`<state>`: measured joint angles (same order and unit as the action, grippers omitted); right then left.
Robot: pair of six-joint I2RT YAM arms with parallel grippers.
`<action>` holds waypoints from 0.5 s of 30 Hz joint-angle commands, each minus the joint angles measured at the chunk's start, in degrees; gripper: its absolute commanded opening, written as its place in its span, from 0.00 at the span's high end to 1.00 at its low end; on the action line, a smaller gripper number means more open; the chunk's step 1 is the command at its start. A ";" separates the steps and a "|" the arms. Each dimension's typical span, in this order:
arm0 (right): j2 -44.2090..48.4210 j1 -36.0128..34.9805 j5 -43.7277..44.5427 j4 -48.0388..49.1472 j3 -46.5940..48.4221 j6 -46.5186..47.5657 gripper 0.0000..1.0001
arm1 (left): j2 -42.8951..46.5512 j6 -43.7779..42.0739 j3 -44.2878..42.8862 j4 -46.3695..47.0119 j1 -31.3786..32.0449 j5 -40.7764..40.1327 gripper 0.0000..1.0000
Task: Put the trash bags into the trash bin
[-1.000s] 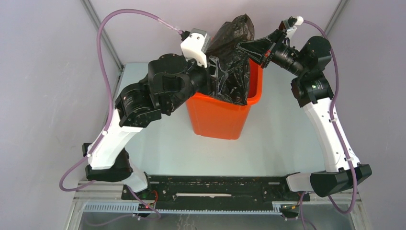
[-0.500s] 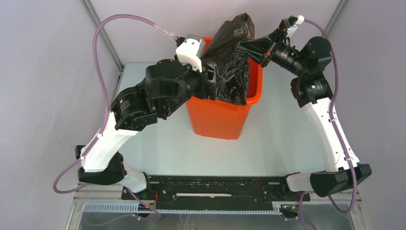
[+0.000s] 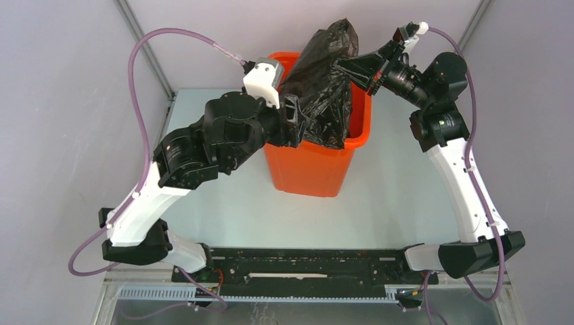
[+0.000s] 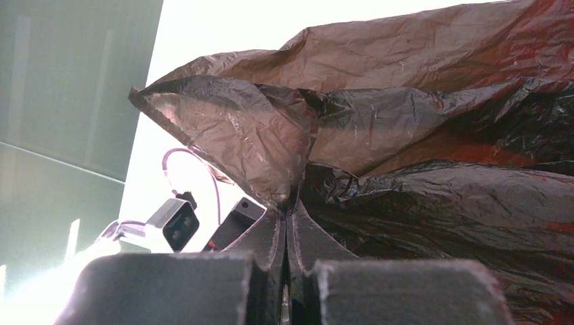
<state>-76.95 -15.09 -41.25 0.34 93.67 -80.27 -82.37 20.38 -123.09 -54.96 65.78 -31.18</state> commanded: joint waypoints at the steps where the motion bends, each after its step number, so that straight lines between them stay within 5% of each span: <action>1: -0.04 -0.42 -0.49 2.50 0.06 -0.15 1.00 | 2.79 2.06 0.97 -0.94 0.32 -3.07 0.29; 8: -0.30 -0.85 -0.41 2.80 0.11 -0.20 1.00 | 4.06 3.55 3.18 0.23 0.32 -5.05 0.43; 12: -0.31 -1.50 -0.20 2.71 0.16 -0.14 1.00 | 3.35 4.46 3.14 -0.23 0.32 -5.25 0.37; 15: -0.18 -1.77 -0.12 2.27 0.11 0.37 1.00 | 1.88 4.38 2.38 -0.32 0.32 -5.63 0.42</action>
<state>-76.97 -16.23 -41.19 0.67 93.67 -80.25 -79.37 23.57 -120.07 -55.88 65.80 -34.68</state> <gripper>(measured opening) 0.006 0.620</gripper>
